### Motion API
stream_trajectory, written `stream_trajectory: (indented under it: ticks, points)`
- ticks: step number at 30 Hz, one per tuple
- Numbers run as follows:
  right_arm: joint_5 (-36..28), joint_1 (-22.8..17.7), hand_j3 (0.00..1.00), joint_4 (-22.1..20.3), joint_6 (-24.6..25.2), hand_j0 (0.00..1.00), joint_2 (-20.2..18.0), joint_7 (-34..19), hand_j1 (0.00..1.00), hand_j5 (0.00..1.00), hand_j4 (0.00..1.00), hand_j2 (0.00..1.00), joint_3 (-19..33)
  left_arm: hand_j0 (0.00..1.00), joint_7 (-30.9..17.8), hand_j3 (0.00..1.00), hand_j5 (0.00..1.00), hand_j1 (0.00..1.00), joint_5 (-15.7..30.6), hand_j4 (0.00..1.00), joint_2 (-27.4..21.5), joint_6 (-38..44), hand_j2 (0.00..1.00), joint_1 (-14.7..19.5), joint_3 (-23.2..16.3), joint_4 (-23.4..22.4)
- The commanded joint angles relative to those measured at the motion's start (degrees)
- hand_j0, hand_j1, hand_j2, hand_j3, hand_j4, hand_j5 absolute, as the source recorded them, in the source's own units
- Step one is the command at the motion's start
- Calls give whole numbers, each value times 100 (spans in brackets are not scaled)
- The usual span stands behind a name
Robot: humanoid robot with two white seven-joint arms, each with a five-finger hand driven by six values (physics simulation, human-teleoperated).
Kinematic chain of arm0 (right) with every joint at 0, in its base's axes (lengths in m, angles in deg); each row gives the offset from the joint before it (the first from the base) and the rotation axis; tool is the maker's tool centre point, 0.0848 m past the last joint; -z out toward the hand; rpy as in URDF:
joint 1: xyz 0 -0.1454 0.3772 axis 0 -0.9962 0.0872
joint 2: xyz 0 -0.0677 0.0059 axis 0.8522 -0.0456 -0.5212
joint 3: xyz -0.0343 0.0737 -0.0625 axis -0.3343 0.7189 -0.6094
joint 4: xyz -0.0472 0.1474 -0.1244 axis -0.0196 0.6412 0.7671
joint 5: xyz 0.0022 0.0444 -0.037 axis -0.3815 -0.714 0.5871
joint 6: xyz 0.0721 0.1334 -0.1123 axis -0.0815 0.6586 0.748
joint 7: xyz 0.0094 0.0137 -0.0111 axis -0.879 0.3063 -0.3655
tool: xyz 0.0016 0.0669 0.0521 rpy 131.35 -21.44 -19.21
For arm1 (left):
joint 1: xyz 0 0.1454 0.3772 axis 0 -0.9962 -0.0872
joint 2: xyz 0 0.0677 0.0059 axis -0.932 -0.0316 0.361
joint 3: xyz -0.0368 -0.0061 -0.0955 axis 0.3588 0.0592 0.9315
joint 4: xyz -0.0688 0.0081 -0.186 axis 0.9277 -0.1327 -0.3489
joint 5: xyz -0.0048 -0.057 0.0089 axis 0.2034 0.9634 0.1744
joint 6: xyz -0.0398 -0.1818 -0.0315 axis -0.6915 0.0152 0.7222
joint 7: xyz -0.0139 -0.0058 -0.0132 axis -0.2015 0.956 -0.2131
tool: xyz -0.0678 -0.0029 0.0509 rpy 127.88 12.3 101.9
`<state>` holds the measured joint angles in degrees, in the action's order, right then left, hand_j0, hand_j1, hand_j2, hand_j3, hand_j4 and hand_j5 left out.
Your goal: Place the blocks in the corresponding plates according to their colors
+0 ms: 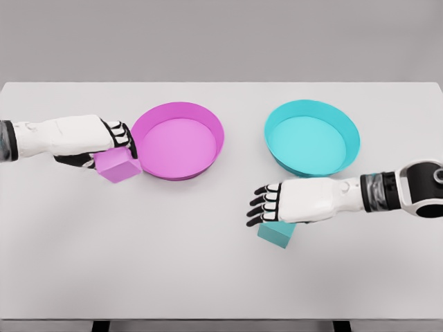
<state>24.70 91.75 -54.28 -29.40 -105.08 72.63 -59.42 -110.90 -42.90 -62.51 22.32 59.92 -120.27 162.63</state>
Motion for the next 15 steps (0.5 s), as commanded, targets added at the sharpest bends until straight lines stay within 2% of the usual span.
stream_trajectory:
  ticks: [1, 3, 7, 9, 10, 12, 13, 14, 15]
  points:
    - [-33, 0, 100, 0, 2, 100, 4, -30, 100, 100, 100, 100, 3, 39, -16, 39, 39, 39, 57, 39, 286, 14, 39, 9, 8, -34]
    - [-33, -9, 100, 0, 2, 100, 13, -91, 100, 100, 100, 100, 3, 39, -16, 39, 39, 39, 57, 39, 417, 14, 39, 88, 34, -87]
    - [-33, -9, 100, 0, 2, 100, 74, -100, 100, 100, 100, 100, 3, 40, -16, 40, 40, 40, 92, 40, 909, 14, 40, 193, 43, -597]
    - [-33, -9, 100, 0, 2, 100, 65, -109, 100, 100, 100, 100, 3, 40, -25, 40, 40, 40, -180, 40, 1349, 14, 40, 360, 43, -851]
    - [-33, -9, 98, 0, 2, 98, 57, -161, 98, 98, 98, 98, 3, 40, -25, 40, 40, 40, -286, 40, 1507, 14, 40, 395, 34, -983]
    - [-33, -9, 88, 0, 2, 88, 74, -364, 88, 88, 88, 88, 3, 40, -25, 40, 40, 40, -435, 40, 1841, 14, 40, 545, 43, -1344]
    - [-33, -9, 87, 0, 2, 87, 74, -373, 87, 87, 87, 87, 3, 41, -25, 41, 41, 41, -436, 41, 1885, 14, 41, 580, 43, -1458]
    - [-33, -9, 83, 0, 2, 83, 74, -381, 83, 83, 83, 83, 3, 47, -25, 47, 47, 47, -427, 47, 1920, 14, 47, 650, 61, -1713]
    - [-25, -9, 82, 0, 2, 82, 74, -381, 82, 82, 82, 82, 3, 58, -16, 58, 58, 58, -409, 58, 1964, 14, 58, 677, 113, -1897]
